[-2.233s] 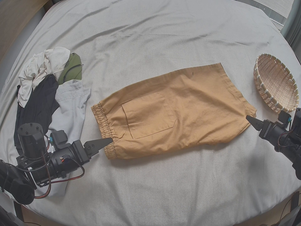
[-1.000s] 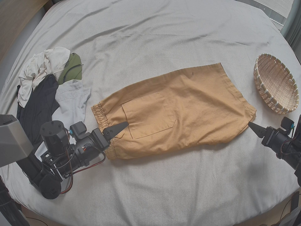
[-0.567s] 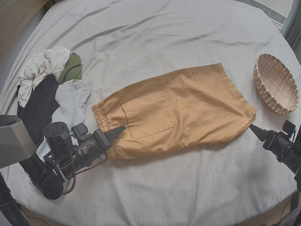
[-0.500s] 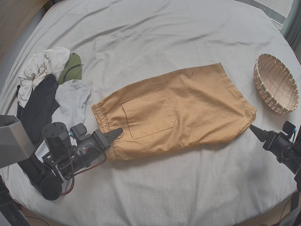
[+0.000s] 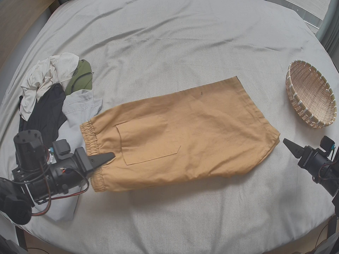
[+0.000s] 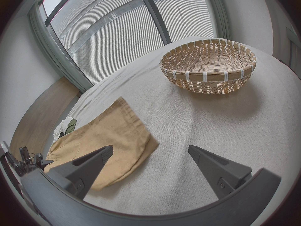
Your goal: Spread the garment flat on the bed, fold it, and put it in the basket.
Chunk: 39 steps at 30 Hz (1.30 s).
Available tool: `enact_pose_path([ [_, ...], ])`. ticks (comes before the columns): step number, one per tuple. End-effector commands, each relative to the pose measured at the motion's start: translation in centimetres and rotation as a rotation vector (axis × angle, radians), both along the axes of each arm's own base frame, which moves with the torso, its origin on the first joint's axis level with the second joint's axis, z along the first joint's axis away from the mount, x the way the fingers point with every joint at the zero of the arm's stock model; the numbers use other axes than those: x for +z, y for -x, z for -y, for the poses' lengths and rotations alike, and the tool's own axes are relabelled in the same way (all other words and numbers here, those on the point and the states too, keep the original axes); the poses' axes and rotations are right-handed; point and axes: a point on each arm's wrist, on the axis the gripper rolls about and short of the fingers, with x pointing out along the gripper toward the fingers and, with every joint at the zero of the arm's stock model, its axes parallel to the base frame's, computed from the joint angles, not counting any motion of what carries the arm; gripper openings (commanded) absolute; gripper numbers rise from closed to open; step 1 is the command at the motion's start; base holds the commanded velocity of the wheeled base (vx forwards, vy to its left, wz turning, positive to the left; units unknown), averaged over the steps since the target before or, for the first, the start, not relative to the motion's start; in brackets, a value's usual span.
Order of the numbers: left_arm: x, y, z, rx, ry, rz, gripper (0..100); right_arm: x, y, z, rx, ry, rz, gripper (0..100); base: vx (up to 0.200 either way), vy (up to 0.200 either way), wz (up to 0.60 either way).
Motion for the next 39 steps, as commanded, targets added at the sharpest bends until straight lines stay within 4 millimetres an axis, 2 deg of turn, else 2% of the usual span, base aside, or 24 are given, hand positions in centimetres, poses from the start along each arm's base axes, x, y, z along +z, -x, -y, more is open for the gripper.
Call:
enact_pose_path([
  [1, 4.2, 3.4, -3.4, 0.065, 0.039, 0.125, 0, 0.0, 0.3, 0.0, 0.001, -0.011, 0.004, 100, 0.000, 0.000, 0.00],
  [3, 4.8, 4.2, -4.6, 0.077, 0.019, 0.134, 0, 0.0, 0.2, 0.0, 0.001, -0.025, 0.003, 100, 0.000, 0.000, 0.00],
  [10, 4.3, 4.8, -6.0, 0.122, -0.079, 0.066, 0, -0.2, -0.2, -0.1, 0.003, -0.053, -0.004, 100, 0.000, 0.000, 0.00],
  [16, 5.3, 4.4, -5.9, 0.123, -0.097, 0.071, 0, -0.1, -0.1, -0.2, 0.008, -0.053, 0.002, 100, 0.000, 0.000, 0.00],
  [20, 5.6, 4.3, -4.5, 0.043, -0.095, 0.087, 0, -0.2, 0.0, -0.2, 0.009, -0.053, -0.001, 100, 0.000, 0.000, 0.00],
  [23, 6.0, 4.1, -4.2, 0.035, -0.097, 0.099, 0, -0.3, 0.1, -0.2, 0.012, -0.053, 0.000, 100, 0.000, 0.000, 0.00],
  [25, 6.2, 3.4, -3.4, 0.005, -0.100, 0.099, 0, -0.3, 0.1, -0.4, 0.025, -0.053, 0.003, 100, 0.000, 0.000, 0.00],
  [30, 7.3, 2.6, -1.0, -0.076, -0.109, 0.137, 0, -0.4, 0.4, -0.4, 0.027, -0.048, -0.002, 100, 0.000, 0.000, 0.00],
  [34, 7.7, 1.5, 2.1, -0.212, -0.131, 0.161, 0, -0.4, 0.4, -0.4, 0.026, -0.051, -0.005, 100, 0.000, 0.000, 0.00],
  [39, 7.8, 1.0, 3.7, -0.274, -0.142, 0.174, 0, -0.4, 0.4, -0.5, 0.028, -0.051, -0.005, 100, 0.000, 0.000, 0.00],
])
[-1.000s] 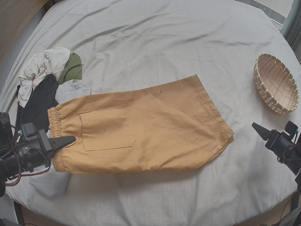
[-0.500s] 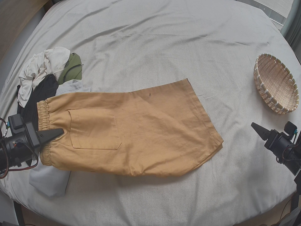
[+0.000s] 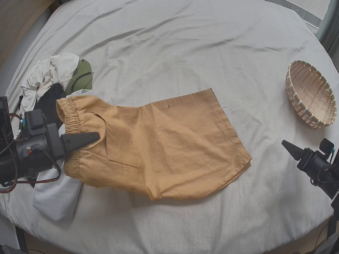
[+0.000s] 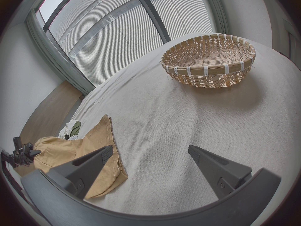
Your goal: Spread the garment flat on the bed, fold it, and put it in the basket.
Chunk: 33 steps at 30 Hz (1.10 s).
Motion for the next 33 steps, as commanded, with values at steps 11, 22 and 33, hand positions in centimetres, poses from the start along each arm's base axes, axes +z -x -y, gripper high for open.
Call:
enact_pose_path([
  [11, -1.3, -3.6, 8.3, -0.208, -0.024, 0.036, 0, -0.2, 0.4, 0.0, 0.003, -0.003, -0.007, 100, 0.000, 0.000, 0.00],
  [22, -1.6, -5.1, 12.9, -0.269, -0.027, 0.093, 0, -0.7, 1.1, -0.5, 0.033, -0.014, -0.019, 100, 0.000, 0.000, 0.00],
  [33, -2.7, -6.8, 15.8, -0.306, -0.031, 0.082, 0, -0.9, 1.3, -0.5, 0.034, -0.014, -0.028, 100, 0.000, 0.000, 0.00],
])
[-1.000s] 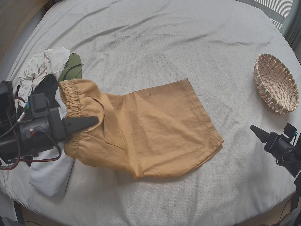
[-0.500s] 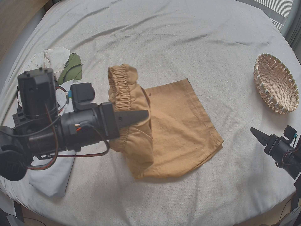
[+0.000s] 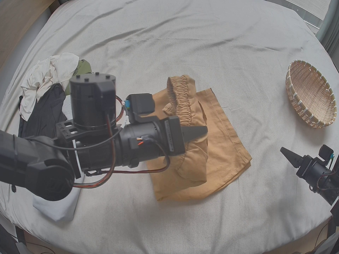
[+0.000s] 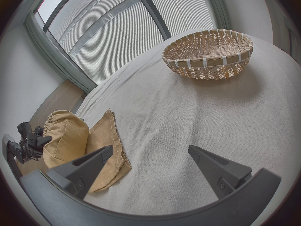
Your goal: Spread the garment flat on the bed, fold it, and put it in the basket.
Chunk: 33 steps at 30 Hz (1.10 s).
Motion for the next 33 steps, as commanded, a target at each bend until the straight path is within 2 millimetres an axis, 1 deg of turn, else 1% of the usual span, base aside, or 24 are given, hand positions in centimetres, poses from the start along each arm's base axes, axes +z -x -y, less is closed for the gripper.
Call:
enact_pose_path([
  [1, -0.9, -0.9, 1.0, -0.008, -0.010, -0.020, 0, -0.2, 0.2, 0.0, 0.003, 0.001, -0.008, 100, 0.000, 0.000, 0.00],
  [7, -0.9, -0.9, 1.2, -0.011, -0.009, -0.023, 0, 0.0, 0.1, 0.0, -0.001, -0.015, 0.008, 100, 0.000, 0.000, 0.00],
  [12, -1.0, -1.4, 1.7, -0.005, -0.009, -0.021, 0, -0.1, 0.2, -0.1, 0.005, -0.015, 0.005, 100, 0.000, 0.000, 0.00],
  [16, -0.9, -1.3, 2.2, -0.015, -0.008, -0.019, 0, -0.1, 0.2, -0.1, 0.007, -0.016, 0.005, 100, 0.000, 0.000, 0.00],
  [23, -1.6, -1.4, 2.6, -0.019, -0.015, -0.047, 0, 0.0, 0.3, -0.1, 0.008, -0.017, 0.009, 100, 0.000, 0.000, 0.00],
  [24, -1.8, -1.4, 2.7, -0.017, -0.013, -0.055, 100, 0.0, 0.3, -0.1, 0.007, -0.018, 0.014, 100, 0.000, 0.000, 0.00],
  [29, -1.8, -1.4, 2.8, -0.021, -0.008, -0.056, 100, -0.2, 0.4, -0.1, 0.009, -0.019, 0.009, 100, 0.000, 0.000, 0.00],
  [30, -1.7, -1.2, 3.1, -0.028, -0.008, -0.057, 100, -0.3, 0.5, -0.2, 0.016, -0.018, 0.004, 100, 0.000, 0.000, 0.00],
  [33, -2.1, -1.0, 3.0, -0.026, -0.010, -0.082, 100, -0.4, 0.6, -0.3, 0.024, -0.020, -0.001, 100, 0.000, 0.000, 0.00],
])
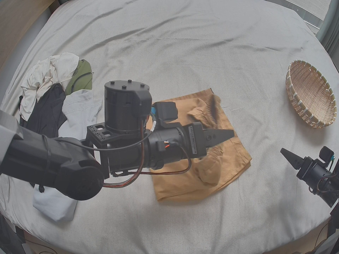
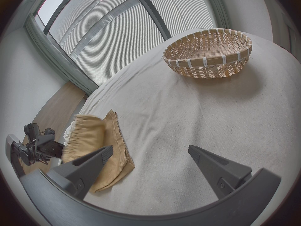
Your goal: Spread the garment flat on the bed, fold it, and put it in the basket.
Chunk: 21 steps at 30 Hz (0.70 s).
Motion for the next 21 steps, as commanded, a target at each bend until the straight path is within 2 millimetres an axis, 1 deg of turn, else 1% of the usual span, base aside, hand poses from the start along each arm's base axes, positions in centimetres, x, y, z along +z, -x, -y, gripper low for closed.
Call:
enact_pose_path([
  [1, -0.4, 0.2, 0.0, -0.002, -0.006, -0.015, 100, -0.2, 0.1, -0.1, 0.008, 0.001, -0.010, 100, 0.000, 0.000, 0.00],
  [5, -0.5, 0.5, -0.7, 0.023, 0.002, -0.036, 100, -0.4, 0.2, -0.4, 0.029, -0.008, -0.023, 100, 0.000, 0.000, 0.00],
  [7, -0.5, 0.5, -0.7, 0.023, 0.002, -0.036, 100, -0.4, 0.2, -0.4, 0.029, -0.008, -0.023, 100, 0.000, 0.000, 0.00],
  [8, -0.5, 0.7, -2.1, 0.079, -0.012, -0.031, 100, -0.5, 0.4, -1.3, 0.092, -0.028, -0.036, 100, 0.000, 0.000, 0.00],
  [10, -0.2, 1.4, -3.6, 0.105, -0.013, -0.030, 100, -0.5, 0.3, -2.1, 0.129, -0.058, -0.053, 100, 0.000, 0.000, 0.00],
  [12, 0.5, 2.4, -5.5, 0.127, -0.007, -0.016, 100, -0.8, 0.1, -2.8, 0.161, -0.085, -0.085, 100, 0.000, 0.000, 0.00],
  [14, 0.6, 2.6, -5.8, 0.130, -0.009, -0.016, 100, -0.9, 0.0, -2.9, 0.165, -0.087, -0.088, 100, 0.000, 0.000, 0.00],
  [15, 1.5, 4.5, -8.2, 0.144, 0.008, -0.011, 100, -1.2, -0.4, -3.5, 0.182, -0.092, -0.116, 100, 0.000, 0.000, 0.00],
  [16, 1.6, 4.7, -8.4, 0.145, 0.010, -0.010, 100, -1.3, -0.5, -3.5, 0.183, -0.091, -0.119, 100, 0.000, 0.000, 0.00],
  [17, 1.5, 5.9, -9.6, 0.156, 0.010, -0.018, 100, -1.5, -0.9, -3.8, 0.190, -0.088, -0.128, 100, 0.000, 0.000, 0.00],
  [19, 1.1, 6.9, -11.2, 0.184, 0.007, -0.023, 100, -1.6, -1.6, -4.4, 0.203, -0.088, -0.135, 100, 0.000, 0.000, 0.00],
  [20, 1.0, 7.1, -11.5, 0.194, 0.004, -0.023, 100, -1.6, -1.8, -4.5, 0.206, -0.088, -0.137, 100, 0.000, 0.000, 0.00],
  [21, 0.7, 7.6, -12.3, 0.213, 0.000, -0.021, 100, -1.8, -2.2, -4.9, 0.214, -0.089, -0.147, 100, 0.000, 0.000, 0.00],
])
